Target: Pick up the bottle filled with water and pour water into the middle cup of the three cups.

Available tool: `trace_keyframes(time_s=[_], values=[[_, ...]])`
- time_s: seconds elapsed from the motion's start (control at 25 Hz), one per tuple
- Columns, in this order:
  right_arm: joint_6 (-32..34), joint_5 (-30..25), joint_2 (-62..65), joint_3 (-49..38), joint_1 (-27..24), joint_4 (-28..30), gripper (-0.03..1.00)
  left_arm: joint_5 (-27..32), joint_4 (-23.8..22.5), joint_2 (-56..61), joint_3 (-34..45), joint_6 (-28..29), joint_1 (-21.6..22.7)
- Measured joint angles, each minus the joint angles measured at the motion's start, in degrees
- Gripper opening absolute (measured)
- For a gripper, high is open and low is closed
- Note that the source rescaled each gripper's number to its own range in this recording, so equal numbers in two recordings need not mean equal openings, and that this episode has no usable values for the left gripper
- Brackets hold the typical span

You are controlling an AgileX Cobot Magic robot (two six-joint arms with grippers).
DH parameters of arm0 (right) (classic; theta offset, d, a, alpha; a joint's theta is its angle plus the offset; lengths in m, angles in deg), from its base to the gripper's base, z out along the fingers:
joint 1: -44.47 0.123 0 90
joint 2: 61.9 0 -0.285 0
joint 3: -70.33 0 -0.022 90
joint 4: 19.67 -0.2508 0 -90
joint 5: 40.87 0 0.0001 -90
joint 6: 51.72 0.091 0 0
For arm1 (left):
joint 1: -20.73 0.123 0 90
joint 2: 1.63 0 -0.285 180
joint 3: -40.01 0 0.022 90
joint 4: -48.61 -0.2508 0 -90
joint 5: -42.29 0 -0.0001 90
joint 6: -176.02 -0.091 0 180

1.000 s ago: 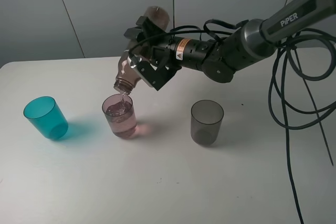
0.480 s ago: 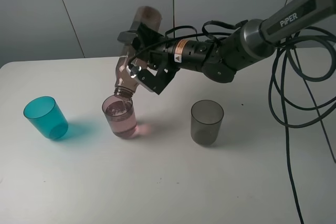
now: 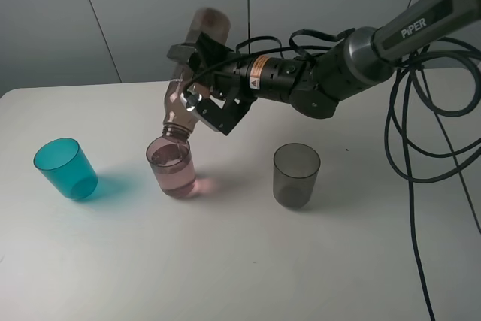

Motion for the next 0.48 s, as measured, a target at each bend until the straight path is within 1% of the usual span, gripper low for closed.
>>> trace_keyframes(time_s=[0.12,0.24,0.4,0.48], values=[[6.4,-0.7,0.0,0.0,0.0,0.0,0.00,0.0,0.0,0.0,0.0,0.0,0.0],[16.1,-3.0,0.1,0.0,0.0,0.1,0.00,0.0,0.0,0.0,0.0,0.0,0.0],[33.6,-4.1,0.2,0.0,0.0,0.1,0.00,0.0,0.0,0.0,0.0,0.0,0.0],[43.4,-4.2,0.2,0.0,0.0,0.3,0.00,0.0,0.0,0.0,0.0,0.1,0.0]])
